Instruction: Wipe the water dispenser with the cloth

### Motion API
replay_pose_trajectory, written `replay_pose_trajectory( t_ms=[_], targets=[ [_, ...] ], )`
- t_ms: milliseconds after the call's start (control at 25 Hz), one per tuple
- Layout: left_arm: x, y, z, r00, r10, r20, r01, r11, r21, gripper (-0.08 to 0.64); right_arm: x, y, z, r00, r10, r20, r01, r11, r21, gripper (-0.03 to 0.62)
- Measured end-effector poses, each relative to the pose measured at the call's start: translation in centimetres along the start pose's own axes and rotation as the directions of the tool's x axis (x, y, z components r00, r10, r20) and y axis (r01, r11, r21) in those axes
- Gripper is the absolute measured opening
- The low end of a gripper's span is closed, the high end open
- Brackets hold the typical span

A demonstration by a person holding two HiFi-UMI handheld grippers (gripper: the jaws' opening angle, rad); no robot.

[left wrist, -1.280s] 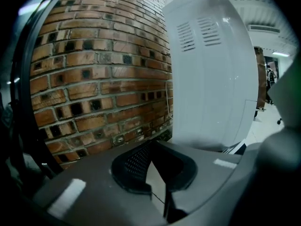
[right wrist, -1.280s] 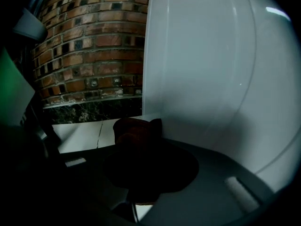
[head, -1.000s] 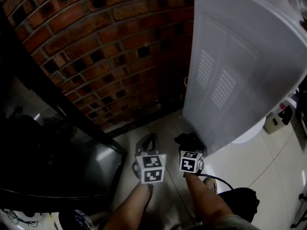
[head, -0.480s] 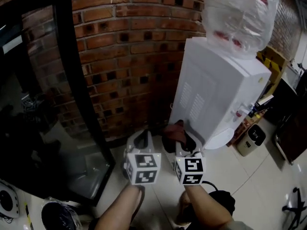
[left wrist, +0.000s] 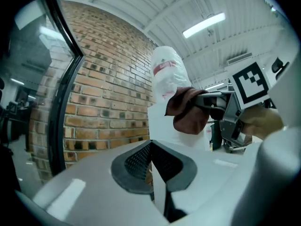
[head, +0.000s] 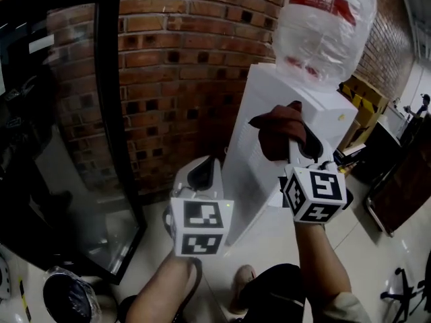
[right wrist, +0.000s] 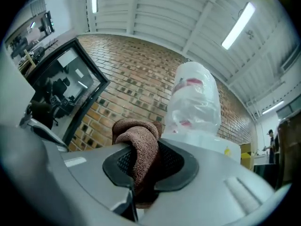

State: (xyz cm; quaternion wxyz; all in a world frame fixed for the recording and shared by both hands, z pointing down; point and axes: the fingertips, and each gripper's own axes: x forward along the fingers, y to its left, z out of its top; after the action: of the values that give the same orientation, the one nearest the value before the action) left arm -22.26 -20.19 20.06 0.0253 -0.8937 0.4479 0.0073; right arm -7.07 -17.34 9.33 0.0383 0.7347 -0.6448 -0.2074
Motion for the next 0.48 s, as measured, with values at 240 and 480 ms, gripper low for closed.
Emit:
replay_pose_trajectory(
  t_ms=[240,480],
  targets=[
    [0.7,-1.0,1.4,0.999,-0.004,0.034,0.005,1.000,-0.024,0.000,1.4,-2.3,2.1,0.999,-0.047,-0.012,0.047,0.999,-0.018,0.081],
    [1.9,-1.6,0.2,1.000,-0.006,0.015,0.006,1.000,-0.017,0.000,1.7,-3.5,0.7,0.994,-0.099,-0.040,0.097,0.994,-0.048,0.081]
  ],
)
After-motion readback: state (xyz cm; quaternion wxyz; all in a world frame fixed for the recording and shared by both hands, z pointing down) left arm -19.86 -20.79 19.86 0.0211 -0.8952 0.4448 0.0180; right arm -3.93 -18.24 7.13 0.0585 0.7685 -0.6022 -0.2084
